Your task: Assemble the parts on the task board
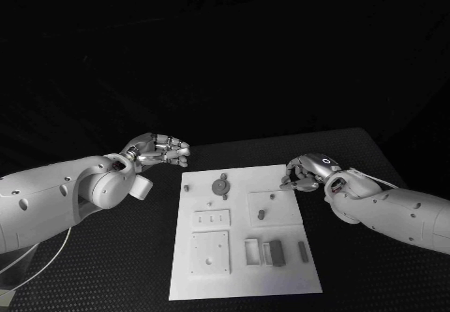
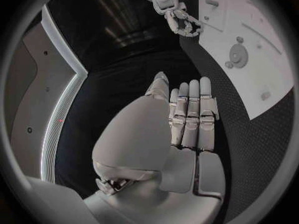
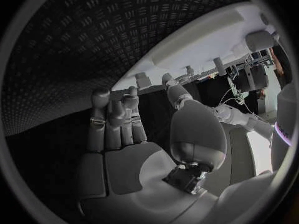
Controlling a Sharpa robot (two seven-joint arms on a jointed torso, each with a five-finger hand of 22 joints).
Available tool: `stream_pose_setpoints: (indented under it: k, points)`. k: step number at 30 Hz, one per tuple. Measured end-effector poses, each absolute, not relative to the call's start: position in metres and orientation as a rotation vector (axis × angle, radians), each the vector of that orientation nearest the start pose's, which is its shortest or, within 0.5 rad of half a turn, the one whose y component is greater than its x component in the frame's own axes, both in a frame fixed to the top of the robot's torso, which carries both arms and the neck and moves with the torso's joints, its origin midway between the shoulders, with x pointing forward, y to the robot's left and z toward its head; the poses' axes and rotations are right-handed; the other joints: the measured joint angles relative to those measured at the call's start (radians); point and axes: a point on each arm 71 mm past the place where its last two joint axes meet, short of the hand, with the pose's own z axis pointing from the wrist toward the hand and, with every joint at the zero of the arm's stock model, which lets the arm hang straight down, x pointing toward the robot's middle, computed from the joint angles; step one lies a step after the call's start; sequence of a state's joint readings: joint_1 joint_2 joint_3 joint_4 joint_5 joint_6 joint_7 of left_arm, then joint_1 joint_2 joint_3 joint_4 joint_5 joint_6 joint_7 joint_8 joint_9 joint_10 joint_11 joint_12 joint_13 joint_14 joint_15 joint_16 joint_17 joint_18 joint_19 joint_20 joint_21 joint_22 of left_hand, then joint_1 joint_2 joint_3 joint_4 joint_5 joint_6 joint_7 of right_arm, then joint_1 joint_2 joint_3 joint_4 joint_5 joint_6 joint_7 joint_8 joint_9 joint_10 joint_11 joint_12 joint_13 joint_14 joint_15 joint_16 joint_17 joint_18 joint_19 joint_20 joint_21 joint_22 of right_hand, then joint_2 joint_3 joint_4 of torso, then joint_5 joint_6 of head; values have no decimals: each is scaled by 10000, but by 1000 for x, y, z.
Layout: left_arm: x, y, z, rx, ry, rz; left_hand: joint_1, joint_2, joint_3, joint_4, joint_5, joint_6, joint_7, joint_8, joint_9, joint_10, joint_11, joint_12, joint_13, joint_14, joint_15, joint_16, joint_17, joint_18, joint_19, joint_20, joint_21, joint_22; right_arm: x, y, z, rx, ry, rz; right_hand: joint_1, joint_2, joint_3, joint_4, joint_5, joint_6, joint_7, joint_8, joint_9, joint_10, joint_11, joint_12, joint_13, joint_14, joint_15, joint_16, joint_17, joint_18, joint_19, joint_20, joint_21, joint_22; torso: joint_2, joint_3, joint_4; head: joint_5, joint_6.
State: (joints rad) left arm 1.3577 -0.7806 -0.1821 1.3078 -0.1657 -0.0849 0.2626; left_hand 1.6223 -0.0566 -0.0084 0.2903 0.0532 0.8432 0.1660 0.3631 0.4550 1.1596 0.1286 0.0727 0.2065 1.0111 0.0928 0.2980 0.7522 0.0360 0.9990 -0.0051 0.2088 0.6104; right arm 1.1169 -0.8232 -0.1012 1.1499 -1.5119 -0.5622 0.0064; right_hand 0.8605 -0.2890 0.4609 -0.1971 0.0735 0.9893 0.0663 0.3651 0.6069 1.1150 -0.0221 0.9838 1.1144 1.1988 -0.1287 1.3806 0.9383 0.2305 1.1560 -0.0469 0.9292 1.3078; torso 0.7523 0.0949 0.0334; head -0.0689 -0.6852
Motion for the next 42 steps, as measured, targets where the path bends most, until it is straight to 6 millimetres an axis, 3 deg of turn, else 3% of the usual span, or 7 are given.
stream_pose_setpoints:
  k: [3, 13, 27, 42]
  points:
    - [532, 232, -167, -8610, 16752, -14229, 0, 0, 0, 0, 0, 0, 0, 0, 0, 0, 0, 0, -1, 0, 0, 0, 0, -4, 0, 0, 0, 0, 514, -312, -248, -991, 15299, 3285, -63, -44, 0, 0, 0, 141, 75, 58, 110, 34, -36, 1, 0, 9, -11, 0, -6, 2, 2, -1, 0, 0, 1, 0, 1, -1, 0]
    - [532, 232, -167, -8612, 16758, -14227, 0, 0, 0, 0, 0, 0, 0, 0, 0, 0, 0, 0, 8, 0, 0, -39, 11, 98, 0, 0, 0, 0, 515, -312, -247, -920, 15113, 2910, -183, -2, -27, 27, 0, 182, 40, 94, 313, 33, -76, 0, 0, 34, -35, 0, -11, 4, 34, -32, 0, 0, 2, 2, 13, -20, -13]
    - [532, 232, -167, -8614, 16766, -14227, 0, 0, 0, 0, 0, 0, 0, 0, 0, 0, 0, 0, 6, 36, 36, -40, 12, 93, 0, 0, 1, 1, 514, -310, -251, -879, 15212, 2661, -272, -17, -17, 91, 0, 517, -219, 376, 961, 129, -266, -1, 8, 90, -200, 0, -10, 20, 91, -87, -40, 0, 0, 7, 14, -23, -14]
    - [532, 232, -167, -8622, 16773, -14217, 0, 0, 0, 0, 0, 0, 0, 0, -9, 0, 0, 0, 4, 36, 36, -40, 16, 65, 0, 0, -39, 2, 515, -307, -253, -922, 15322, 2631, -250, 3, 120, 48, 0, 629, -227, 435, 1292, 163, -299, -1, 7, 140, -248, -1, -10, 24, 88, -130, -40, 0, -2, 5, 23, -32, -36]
